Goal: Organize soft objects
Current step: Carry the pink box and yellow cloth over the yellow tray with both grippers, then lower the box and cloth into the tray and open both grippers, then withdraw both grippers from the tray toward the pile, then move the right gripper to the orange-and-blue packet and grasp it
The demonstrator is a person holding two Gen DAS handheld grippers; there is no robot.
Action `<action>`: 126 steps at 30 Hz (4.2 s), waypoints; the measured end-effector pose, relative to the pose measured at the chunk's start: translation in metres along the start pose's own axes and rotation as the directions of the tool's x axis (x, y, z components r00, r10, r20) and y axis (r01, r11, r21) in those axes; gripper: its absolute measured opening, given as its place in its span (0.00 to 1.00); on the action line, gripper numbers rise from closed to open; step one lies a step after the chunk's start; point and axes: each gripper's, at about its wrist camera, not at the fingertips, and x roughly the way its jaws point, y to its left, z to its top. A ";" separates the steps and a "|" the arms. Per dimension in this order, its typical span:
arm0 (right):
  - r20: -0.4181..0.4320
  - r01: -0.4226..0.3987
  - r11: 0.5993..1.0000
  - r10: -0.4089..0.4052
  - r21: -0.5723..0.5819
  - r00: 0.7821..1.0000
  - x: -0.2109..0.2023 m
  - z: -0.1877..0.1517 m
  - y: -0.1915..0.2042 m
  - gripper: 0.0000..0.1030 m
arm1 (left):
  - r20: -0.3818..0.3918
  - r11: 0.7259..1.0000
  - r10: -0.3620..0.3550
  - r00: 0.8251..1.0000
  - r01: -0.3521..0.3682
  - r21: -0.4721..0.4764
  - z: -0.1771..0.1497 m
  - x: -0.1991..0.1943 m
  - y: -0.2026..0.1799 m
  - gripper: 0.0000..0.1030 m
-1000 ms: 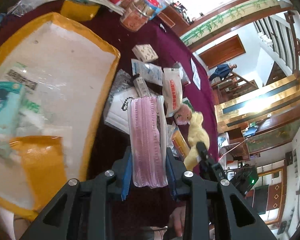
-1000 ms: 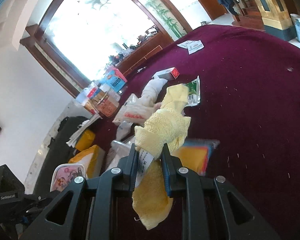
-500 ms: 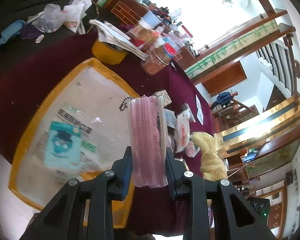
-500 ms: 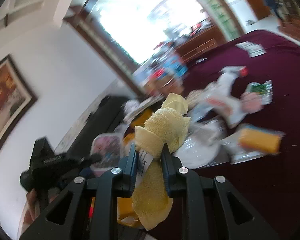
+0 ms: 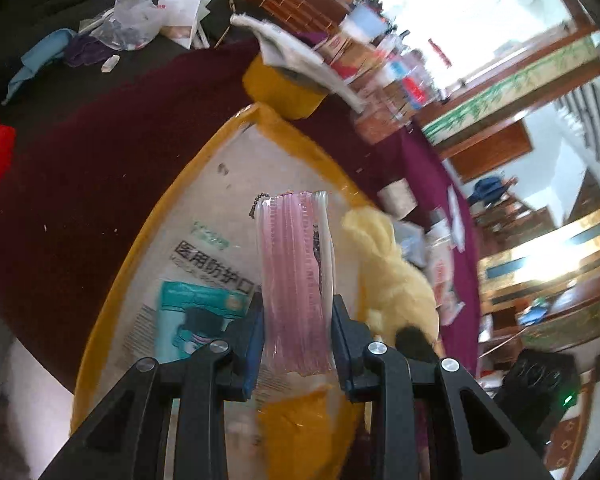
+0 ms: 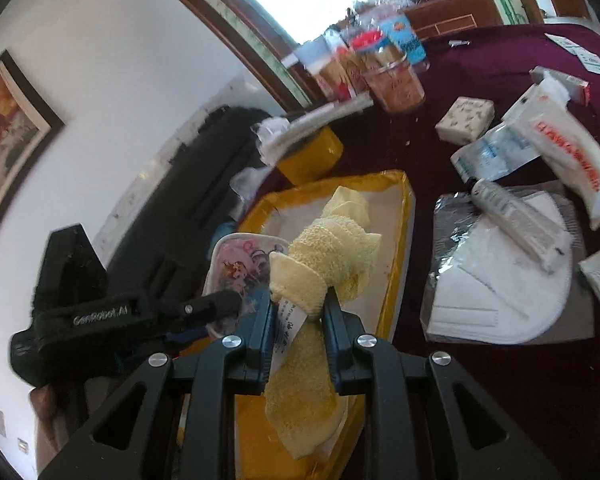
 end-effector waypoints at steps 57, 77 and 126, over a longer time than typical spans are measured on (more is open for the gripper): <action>0.080 -0.047 0.998 0.043 0.050 0.996 -0.139 -0.053 -0.106 0.70 | 0.143 0.823 0.187 0.972 -0.234 0.518 -0.122 0.001 -0.167 0.74; 0.066 -0.022 0.996 0.016 0.083 0.998 -0.136 -0.054 -0.117 0.73 | 0.106 0.833 0.187 0.977 -0.215 0.510 -0.126 0.012 -0.161 0.74; -0.028 0.232 0.964 -0.230 0.132 0.973 -0.113 -0.014 -0.175 0.61 | 0.009 0.861 0.176 0.984 -0.158 0.484 -0.120 0.038 -0.148 0.74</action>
